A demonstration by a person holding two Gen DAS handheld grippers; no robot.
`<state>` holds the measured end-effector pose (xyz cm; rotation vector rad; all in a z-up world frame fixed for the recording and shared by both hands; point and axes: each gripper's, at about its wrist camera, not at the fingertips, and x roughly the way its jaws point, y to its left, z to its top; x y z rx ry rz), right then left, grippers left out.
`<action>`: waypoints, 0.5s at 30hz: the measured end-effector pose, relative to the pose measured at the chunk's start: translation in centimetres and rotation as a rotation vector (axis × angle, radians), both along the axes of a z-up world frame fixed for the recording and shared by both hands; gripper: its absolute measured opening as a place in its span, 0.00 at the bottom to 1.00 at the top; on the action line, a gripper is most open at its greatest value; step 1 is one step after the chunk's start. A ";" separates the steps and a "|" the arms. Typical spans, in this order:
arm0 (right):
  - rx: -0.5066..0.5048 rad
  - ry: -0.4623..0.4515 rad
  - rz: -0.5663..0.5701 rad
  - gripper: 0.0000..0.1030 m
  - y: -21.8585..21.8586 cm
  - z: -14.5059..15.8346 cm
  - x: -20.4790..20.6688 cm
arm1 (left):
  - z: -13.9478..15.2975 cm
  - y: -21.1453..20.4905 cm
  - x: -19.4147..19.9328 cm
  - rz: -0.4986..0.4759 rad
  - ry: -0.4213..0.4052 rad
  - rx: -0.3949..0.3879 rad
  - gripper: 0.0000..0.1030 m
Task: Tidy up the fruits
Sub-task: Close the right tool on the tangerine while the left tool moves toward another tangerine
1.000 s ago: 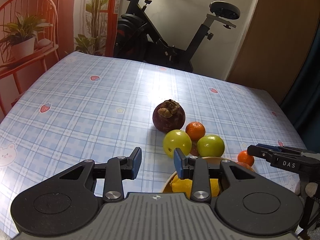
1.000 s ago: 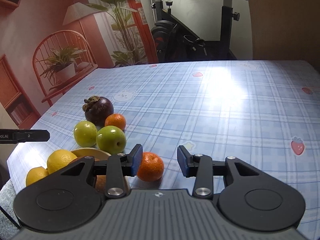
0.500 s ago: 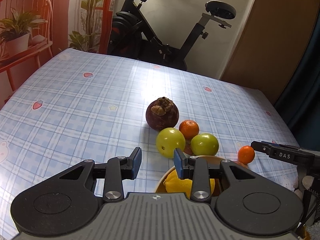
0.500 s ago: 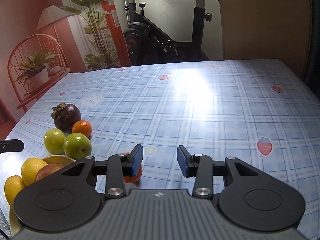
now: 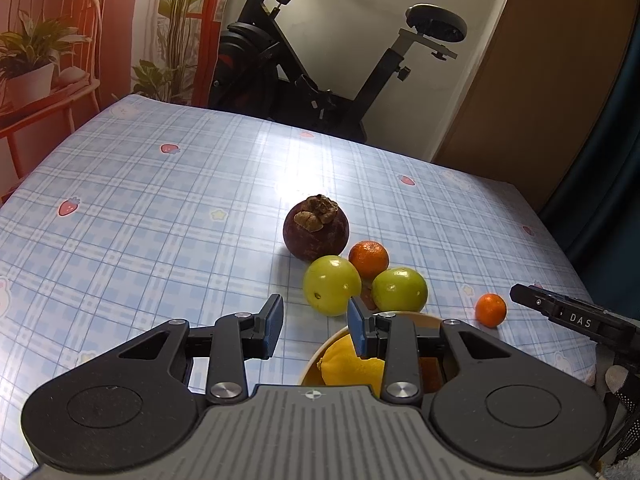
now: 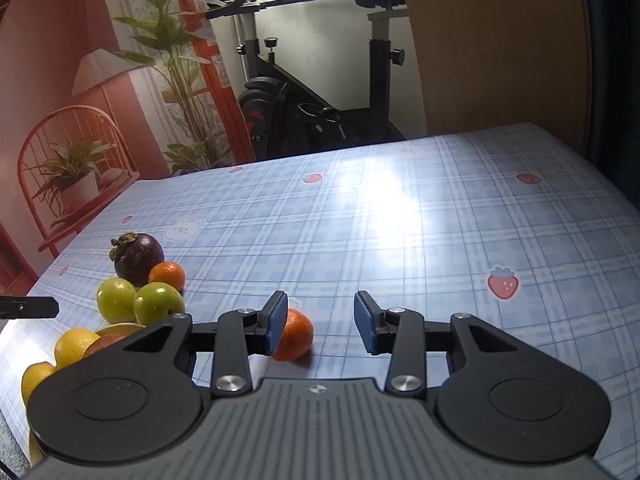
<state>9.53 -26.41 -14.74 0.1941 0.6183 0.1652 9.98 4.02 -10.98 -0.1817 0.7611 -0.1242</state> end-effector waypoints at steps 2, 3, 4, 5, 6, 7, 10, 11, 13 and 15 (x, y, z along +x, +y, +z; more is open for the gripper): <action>-0.041 -0.001 0.026 0.40 0.8 -0.3 0.2 | 0.0 0.0 0.0 0.001 -0.002 0.003 0.36; -0.040 -0.001 0.043 0.40 1.1 -0.5 0.3 | 0.0 0.0 0.0 0.002 -0.002 0.004 0.36; -0.038 -0.005 0.056 0.41 1.3 -0.7 0.4 | 0.0 -0.1 0.0 0.003 -0.001 0.005 0.36; -0.038 -0.011 0.071 0.41 1.7 -0.8 0.4 | 0.0 0.0 0.1 0.005 0.001 0.006 0.36; -0.037 -0.015 0.082 0.41 1.9 -0.9 0.5 | -0.1 0.0 0.1 0.006 0.004 0.006 0.36; -0.035 -0.019 0.094 0.41 2.1 -1.0 0.6 | -0.1 0.0 0.3 0.005 0.008 0.004 0.36; -0.030 -0.021 0.111 0.41 2.5 -1.4 1.1 | 0.1 -0.1 0.9 0.000 0.009 0.007 0.36; -0.025 -0.022 0.119 0.41 2.6 -1.5 1.1 | 0.2 -0.2 1.1 -0.014 0.009 0.002 0.36; -0.028 -0.029 0.126 0.42 2.6 -1.8 1.1 | 0.5 -0.4 1.9 -0.044 0.015 -0.023 0.36; -0.011 -0.030 0.128 0.43 2.4 -1.9 0.9 | 1.0 -0.5 2.6 -0.069 0.008 -0.033 0.36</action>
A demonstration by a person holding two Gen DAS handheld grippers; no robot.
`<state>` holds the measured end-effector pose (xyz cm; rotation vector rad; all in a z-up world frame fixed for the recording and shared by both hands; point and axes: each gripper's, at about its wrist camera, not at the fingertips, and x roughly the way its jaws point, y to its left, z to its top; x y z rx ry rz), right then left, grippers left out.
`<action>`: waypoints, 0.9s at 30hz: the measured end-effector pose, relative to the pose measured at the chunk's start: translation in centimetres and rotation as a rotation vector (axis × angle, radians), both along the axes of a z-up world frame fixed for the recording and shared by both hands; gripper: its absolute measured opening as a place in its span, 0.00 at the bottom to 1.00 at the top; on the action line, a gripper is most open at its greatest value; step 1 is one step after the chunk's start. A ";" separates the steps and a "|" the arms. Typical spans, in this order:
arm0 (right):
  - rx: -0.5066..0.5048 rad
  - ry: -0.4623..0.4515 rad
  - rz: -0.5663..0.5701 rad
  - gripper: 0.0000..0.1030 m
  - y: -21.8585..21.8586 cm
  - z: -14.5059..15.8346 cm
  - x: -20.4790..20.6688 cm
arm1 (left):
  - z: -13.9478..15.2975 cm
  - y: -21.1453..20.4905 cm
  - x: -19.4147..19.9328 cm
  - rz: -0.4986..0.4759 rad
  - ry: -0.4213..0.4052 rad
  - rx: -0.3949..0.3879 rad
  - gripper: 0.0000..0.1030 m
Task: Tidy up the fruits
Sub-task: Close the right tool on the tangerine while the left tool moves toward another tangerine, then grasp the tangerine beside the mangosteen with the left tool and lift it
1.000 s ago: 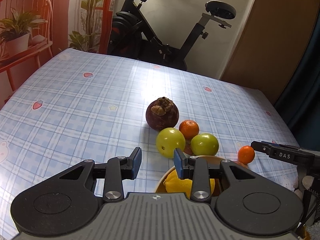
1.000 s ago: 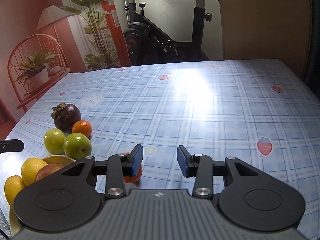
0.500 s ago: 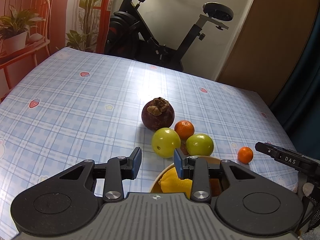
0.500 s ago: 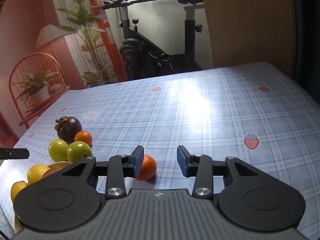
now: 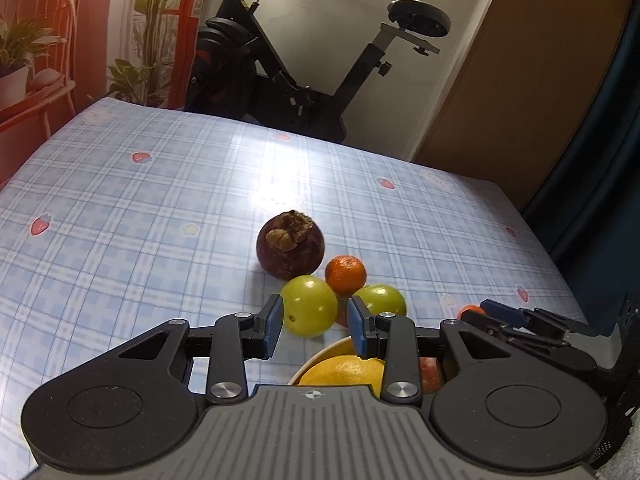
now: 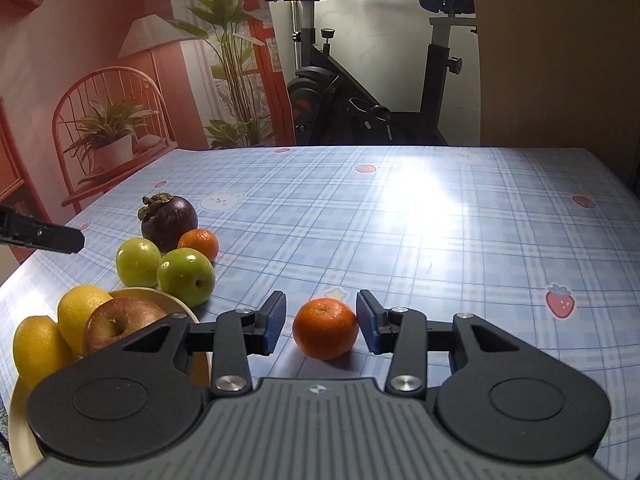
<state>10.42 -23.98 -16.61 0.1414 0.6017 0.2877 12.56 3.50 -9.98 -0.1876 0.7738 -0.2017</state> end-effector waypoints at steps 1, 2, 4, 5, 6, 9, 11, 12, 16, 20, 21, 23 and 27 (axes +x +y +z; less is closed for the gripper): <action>0.016 0.000 0.001 0.43 -0.1 0.0 -0.1 | 0.3 -0.1 0.3 -0.007 -0.005 0.002 0.36; 0.027 -0.001 0.004 0.43 -0.2 -0.1 -0.3 | 0.4 -0.4 0.6 -0.017 -0.008 0.005 0.36; 0.007 -0.013 0.007 0.43 0.0 -0.2 -0.5 | 0.8 -1.1 1.4 -0.049 -0.011 0.015 0.36; -0.005 -0.017 0.007 0.43 0.1 -0.4 -0.4 | 0.9 -1.5 1.6 -0.066 -0.015 0.027 0.36; -0.003 -0.016 0.004 0.43 0.2 -0.4 -0.4 | 0.9 -2.0 1.8 -0.078 -0.023 0.041 0.36; -0.023 -0.037 -0.005 0.43 0.6 -0.6 -0.6 | 0.8 -3.2 2.7 -0.099 -0.021 0.069 0.36; -0.048 -0.048 -0.002 0.43 1.1 -0.7 -0.8 | 0.6 -3.6 3.6 -0.106 -0.004 0.056 0.36; -0.061 -0.051 -0.001 0.43 1.3 -0.7 -0.8 | 0.4 -3.7 3.9 -0.108 0.007 0.048 0.36; -0.071 -0.044 -0.004 0.42 1.4 -0.8 -0.7 | -0.3 -3.9 5.4 -0.098 0.056 0.029 0.36; -0.084 -0.047 -0.022 0.42 1.4 -0.9 -0.8 | -1.1 -3.9 7.0 -0.085 0.146 -0.005 0.36; -0.085 -0.051 -0.021 0.39 1.5 -0.9 -0.9 | -1.3 -3.9 7.4 -0.083 0.164 -0.013 0.36; -0.092 -0.056 -0.017 0.39 1.5 -1.0 -1.0 | -1.6 -4.2 8.1 -0.076 0.191 -0.007 0.36; -0.075 -0.055 -0.005 0.38 1.3 -1.0 -0.9 | -2.2 -4.7 9.5 -0.050 0.233 0.005 0.36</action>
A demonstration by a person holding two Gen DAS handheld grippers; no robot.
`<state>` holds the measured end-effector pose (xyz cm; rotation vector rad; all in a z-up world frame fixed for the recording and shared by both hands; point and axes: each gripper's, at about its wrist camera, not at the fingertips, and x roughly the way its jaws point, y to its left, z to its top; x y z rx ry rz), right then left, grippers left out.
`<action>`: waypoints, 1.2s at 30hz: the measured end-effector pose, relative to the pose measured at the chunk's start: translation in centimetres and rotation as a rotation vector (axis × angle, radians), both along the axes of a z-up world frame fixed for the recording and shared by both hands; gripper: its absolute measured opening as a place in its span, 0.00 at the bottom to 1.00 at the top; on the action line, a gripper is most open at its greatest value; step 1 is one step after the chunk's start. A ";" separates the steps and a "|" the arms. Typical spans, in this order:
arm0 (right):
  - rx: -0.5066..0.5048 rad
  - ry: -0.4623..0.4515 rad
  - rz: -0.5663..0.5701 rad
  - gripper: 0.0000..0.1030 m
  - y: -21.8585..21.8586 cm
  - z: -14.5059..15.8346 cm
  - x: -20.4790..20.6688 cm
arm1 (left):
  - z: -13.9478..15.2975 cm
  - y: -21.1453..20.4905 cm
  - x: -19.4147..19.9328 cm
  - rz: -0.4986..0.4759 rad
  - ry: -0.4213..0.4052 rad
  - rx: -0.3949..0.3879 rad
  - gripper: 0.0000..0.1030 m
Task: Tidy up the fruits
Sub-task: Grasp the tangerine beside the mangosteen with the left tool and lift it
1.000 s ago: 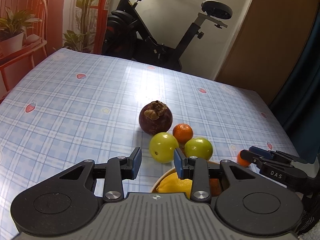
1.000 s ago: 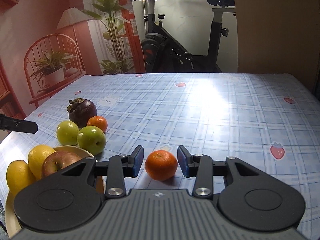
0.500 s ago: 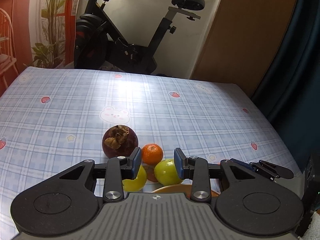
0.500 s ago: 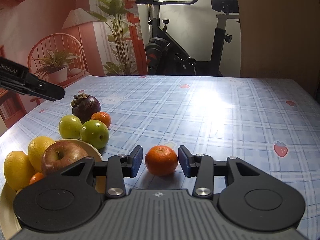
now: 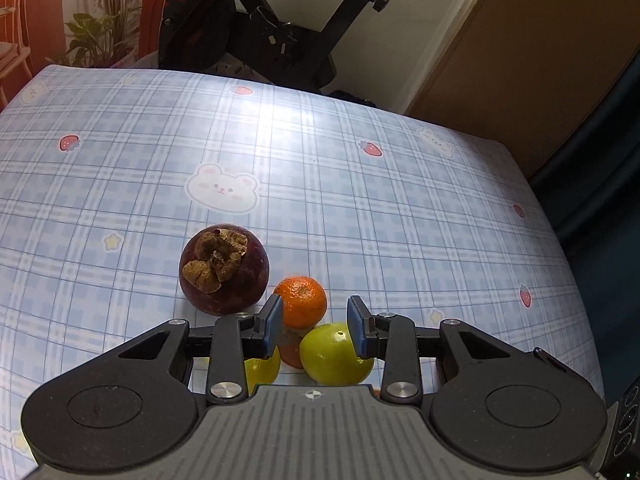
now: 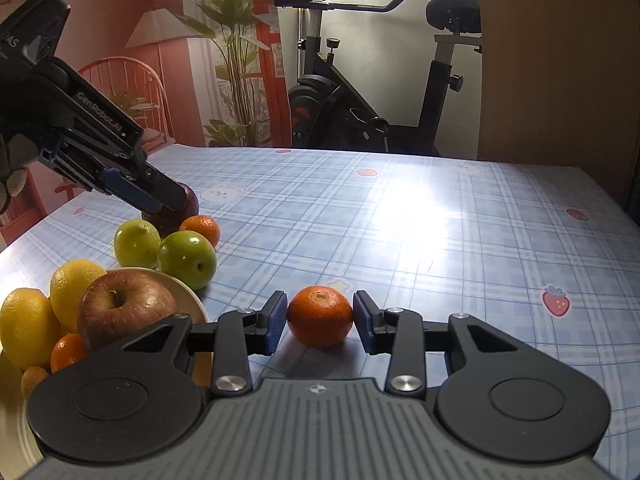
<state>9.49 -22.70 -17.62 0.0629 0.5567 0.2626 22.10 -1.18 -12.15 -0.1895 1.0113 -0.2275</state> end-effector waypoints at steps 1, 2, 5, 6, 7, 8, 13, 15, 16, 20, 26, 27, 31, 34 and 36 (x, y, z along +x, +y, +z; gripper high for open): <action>0.005 0.001 0.000 0.38 -0.1 0.0 0.0 | -0.1 -0.1 0.3 0.013 0.006 -0.001 0.36; 0.010 0.001 0.001 0.38 -0.1 0.0 0.0 | -0.1 -0.2 0.5 0.023 0.010 -0.002 0.36; 0.017 0.002 0.007 0.38 -0.3 0.0 0.0 | -0.5 -0.6 1.1 0.034 0.025 0.011 0.36; 0.019 0.002 0.008 0.38 -0.3 0.0 0.0 | -0.6 -0.8 1.2 0.041 0.025 0.022 0.36; 0.021 0.002 0.008 0.38 -0.3 0.0 0.0 | -0.6 -1.0 1.3 0.047 0.022 0.026 0.36; 0.023 0.002 0.008 0.38 -0.3 0.0 0.0 | -0.7 -1.1 1.3 0.049 0.021 0.028 0.36; 0.032 -0.010 0.007 0.38 -0.4 0.1 -0.3 | -1.0 -2.0 1.0 0.048 0.014 0.091 0.37; 0.033 -0.011 0.006 0.38 -0.4 0.1 -0.3 | -1.0 -1.9 1.1 0.058 0.017 0.097 0.38; 0.034 -0.011 0.006 0.38 -0.4 0.1 -0.3 | -1.0 -1.9 1.1 0.064 0.020 0.095 0.38; 0.043 -0.010 0.007 0.38 -0.5 0.1 -0.3 | -0.8 -2.1 1.1 0.066 0.026 0.094 0.44; 0.051 -0.011 0.005 0.38 -0.8 0.1 -0.4 | -0.7 -2.4 1.2 0.068 0.076 0.112 0.48; 0.052 -0.010 0.004 0.38 -0.8 0.1 -0.4 | -0.6 -2.4 1.2 0.072 0.077 0.114 0.48; 0.053 -0.011 0.004 0.38 -0.8 0.2 -0.3 | -0.7 -2.4 1.5 0.098 0.081 0.103 0.48; 0.056 -0.010 0.003 0.38 -0.8 0.1 -0.4 | -1.2 -2.3 2.1 0.111 0.090 0.093 0.48; 0.056 -0.010 0.003 0.38 -0.8 0.1 -0.4 | -1.4 -2.4 2.3 0.114 0.083 0.097 0.48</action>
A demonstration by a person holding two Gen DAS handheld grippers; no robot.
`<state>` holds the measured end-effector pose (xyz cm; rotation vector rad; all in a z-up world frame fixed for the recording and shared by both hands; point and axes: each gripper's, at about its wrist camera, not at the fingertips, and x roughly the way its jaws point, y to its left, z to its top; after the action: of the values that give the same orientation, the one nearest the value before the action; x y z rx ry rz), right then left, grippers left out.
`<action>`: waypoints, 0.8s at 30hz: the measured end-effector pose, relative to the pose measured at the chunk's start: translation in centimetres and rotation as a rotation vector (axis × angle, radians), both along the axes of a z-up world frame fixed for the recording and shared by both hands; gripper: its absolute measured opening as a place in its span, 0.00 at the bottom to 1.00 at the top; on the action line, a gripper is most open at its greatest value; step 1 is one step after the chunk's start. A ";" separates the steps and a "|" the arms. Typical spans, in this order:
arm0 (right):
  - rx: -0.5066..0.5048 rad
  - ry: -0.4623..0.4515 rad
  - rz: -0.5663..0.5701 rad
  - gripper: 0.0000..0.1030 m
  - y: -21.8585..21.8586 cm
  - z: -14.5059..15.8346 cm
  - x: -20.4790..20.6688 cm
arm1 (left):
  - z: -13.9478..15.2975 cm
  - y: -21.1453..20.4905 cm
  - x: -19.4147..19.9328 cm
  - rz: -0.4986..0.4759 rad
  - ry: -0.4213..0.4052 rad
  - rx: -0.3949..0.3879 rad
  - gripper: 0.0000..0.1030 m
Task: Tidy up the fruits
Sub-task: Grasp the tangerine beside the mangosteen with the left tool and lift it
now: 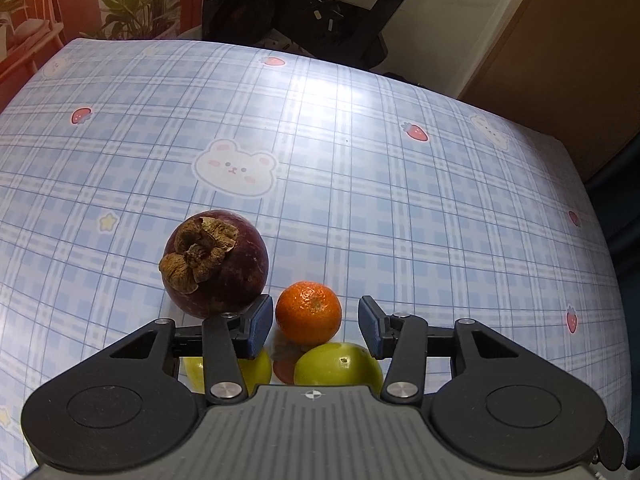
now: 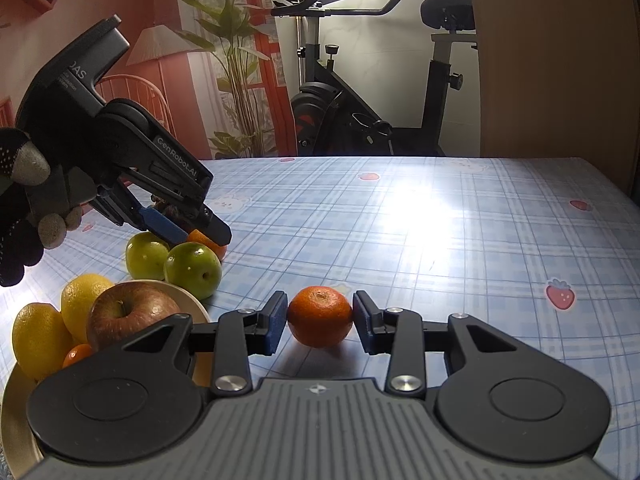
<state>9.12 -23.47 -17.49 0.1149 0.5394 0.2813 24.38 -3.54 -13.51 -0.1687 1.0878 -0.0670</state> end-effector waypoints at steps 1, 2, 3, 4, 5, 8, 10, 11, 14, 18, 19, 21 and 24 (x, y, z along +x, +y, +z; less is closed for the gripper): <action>0.000 0.000 0.000 0.38 0.0 0.0 0.0 | -0.1 -0.1 0.1 0.000 -0.002 0.004 0.48; 0.001 0.000 0.001 0.38 0.0 0.0 0.0 | -0.1 -0.1 0.2 0.000 -0.002 0.006 0.48; 0.001 0.001 0.001 0.38 0.0 0.0 0.0 | -0.1 -0.2 0.3 -0.002 -0.005 0.011 0.48; 0.003 0.002 0.000 0.38 0.0 0.0 0.0 | -0.1 -0.4 0.3 -0.006 -0.009 0.020 0.48; 0.004 0.004 0.000 0.38 0.0 0.0 0.0 | -0.1 -0.5 0.3 -0.012 -0.011 0.030 0.47; 0.009 0.006 -0.001 0.38 0.0 -0.1 0.0 | 0.0 -0.7 0.2 -0.018 -0.009 0.058 0.38; 0.013 0.007 -0.002 0.38 -0.1 -0.1 0.0 | 0.1 -0.5 0.1 -0.027 -0.016 0.050 0.38; 0.015 0.008 -0.002 0.38 -0.1 -0.1 0.0 | 0.2 -0.5 0.0 -0.030 -0.018 0.052 0.38; 0.018 0.009 -0.004 0.38 -0.3 0.0 0.1 | 0.5 -0.4 -0.4 -0.034 -0.030 0.050 0.37; 0.023 0.013 -0.005 0.38 -0.4 0.0 0.2 | 1.5 -0.5 -1.5 -0.048 -0.066 0.039 0.37; 0.024 0.014 -0.005 0.38 -0.4 0.0 0.2 | 1.8 -0.7 -1.7 -0.056 -0.076 0.035 0.37; 0.028 0.014 -0.006 0.38 -0.5 0.0 0.2 | 2.3 -0.8 -2.1 -0.070 -0.092 0.027 0.37; 0.029 0.017 -0.008 0.38 -0.6 -0.1 0.2 | 2.9 -0.9 -2.6 -0.087 -0.107 0.015 0.37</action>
<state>9.33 -24.04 -17.55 0.1476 0.5521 0.2809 21.74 -4.45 -10.63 -0.1026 0.9885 -0.1441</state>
